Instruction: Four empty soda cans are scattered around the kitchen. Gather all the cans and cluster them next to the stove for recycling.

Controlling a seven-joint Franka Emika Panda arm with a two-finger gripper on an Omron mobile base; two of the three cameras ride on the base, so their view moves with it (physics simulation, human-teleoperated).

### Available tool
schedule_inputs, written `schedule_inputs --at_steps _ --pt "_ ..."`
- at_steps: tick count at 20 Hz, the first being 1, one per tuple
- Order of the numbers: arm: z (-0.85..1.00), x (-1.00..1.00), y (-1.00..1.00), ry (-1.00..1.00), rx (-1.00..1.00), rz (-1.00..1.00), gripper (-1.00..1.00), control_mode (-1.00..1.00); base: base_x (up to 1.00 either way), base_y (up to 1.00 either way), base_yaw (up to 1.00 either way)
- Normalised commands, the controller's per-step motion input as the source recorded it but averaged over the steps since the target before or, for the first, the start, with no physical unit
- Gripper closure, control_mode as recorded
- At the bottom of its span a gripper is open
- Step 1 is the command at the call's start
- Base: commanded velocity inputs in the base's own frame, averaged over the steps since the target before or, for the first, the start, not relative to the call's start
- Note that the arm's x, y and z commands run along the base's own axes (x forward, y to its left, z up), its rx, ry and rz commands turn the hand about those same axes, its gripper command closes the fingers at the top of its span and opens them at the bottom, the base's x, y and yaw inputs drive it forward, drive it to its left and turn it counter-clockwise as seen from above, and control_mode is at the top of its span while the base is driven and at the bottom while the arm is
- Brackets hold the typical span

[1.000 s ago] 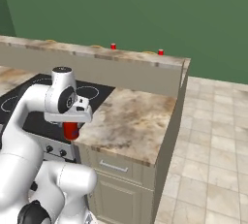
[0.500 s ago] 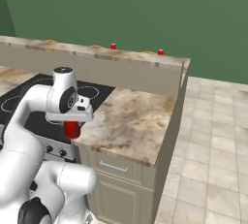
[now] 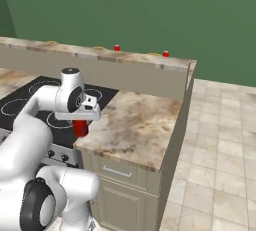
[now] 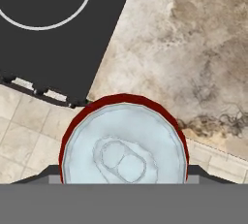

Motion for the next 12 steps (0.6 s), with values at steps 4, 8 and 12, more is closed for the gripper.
schedule_inputs --at_steps 4,8,12 --pt "-0.16 0.62 0.0 0.0 0.0 0.0 1.0 -1.0 0.0 0.0 0.0" --pt "-0.19 0.57 0.0 -0.01 0.0 0.0 1.0 -1.0 0.0 0.0 0.0" --pt "-0.24 0.56 0.0 -0.02 0.0 0.0 1.0 -1.0 0.0 0.0 0.0"
